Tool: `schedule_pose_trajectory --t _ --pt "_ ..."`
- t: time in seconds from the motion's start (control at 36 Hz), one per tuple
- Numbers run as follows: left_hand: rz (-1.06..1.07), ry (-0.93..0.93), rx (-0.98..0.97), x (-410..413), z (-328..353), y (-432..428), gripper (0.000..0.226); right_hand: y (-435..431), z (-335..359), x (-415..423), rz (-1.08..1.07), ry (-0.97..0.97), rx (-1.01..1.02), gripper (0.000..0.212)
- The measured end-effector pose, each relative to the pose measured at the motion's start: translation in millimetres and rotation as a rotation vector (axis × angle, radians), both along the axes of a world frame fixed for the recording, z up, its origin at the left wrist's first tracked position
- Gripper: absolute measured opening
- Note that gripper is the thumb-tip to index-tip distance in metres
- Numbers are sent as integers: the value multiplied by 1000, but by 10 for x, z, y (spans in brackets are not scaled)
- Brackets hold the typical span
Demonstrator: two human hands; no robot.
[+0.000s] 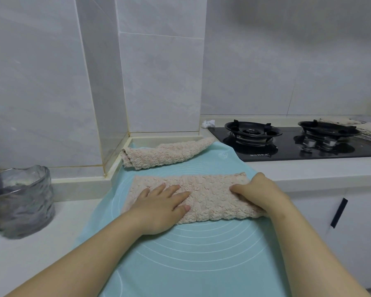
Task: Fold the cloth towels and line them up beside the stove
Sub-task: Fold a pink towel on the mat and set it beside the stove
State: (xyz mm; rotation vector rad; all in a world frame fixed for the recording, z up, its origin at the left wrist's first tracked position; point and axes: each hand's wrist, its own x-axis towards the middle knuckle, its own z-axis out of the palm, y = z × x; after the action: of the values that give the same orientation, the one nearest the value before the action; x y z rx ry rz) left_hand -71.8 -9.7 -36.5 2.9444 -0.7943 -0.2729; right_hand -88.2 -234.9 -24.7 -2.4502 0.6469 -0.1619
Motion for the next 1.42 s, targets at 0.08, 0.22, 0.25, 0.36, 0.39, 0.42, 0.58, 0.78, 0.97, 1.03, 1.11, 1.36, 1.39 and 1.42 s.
schedule_pose_trajectory --t 0.08,0.22,0.25,0.36,0.39,0.42,0.58,0.78,0.97,1.03,1.11,1.36,1.39,1.42 --pt "2 9 -21 15 -8 7 50 18 29 -1 10 -68 40 44" --pt "86 -21 -296 82 -25 11 51 44 76 -11 94 -324 178 24" --pt "171 -31 -483 91 -10 19 49 57 95 -3 107 -386 234 22" --pt "430 102 -1245 152 122 54 23 136 212 12 103 -587 583 15" --pt "444 164 -1350 170 146 63 21 170 247 -5 114 -604 715 15" --pt "447 249 -1435 179 164 64 20 205 271 -23 139 -613 840 16" --pt "513 737 -1738 161 207 80 44 538 233 -47 502 -488 1180 13" --pt "506 905 -1777 221 177 176 41 733 125 27 735 -323 970 20" --pt "481 667 -1575 192 226 201 40 657 84 8 659 -484 857 25" --pt "461 650 -1513 199 247 250 30 664 68 -3 662 -473 826 23" --pt "443 610 -1475 210 287 320 15 700 51 -33 679 -469 768 15" --pt "431 390 -1126 252 269 545 22 746 -37 -24 701 -471 575 9" --pt "425 383 -1104 266 265 569 23 746 -43 -25 703 -468 536 10" --pt "418 380 -1080 254 278 587 24 744 -49 -25 707 -462 497 11"
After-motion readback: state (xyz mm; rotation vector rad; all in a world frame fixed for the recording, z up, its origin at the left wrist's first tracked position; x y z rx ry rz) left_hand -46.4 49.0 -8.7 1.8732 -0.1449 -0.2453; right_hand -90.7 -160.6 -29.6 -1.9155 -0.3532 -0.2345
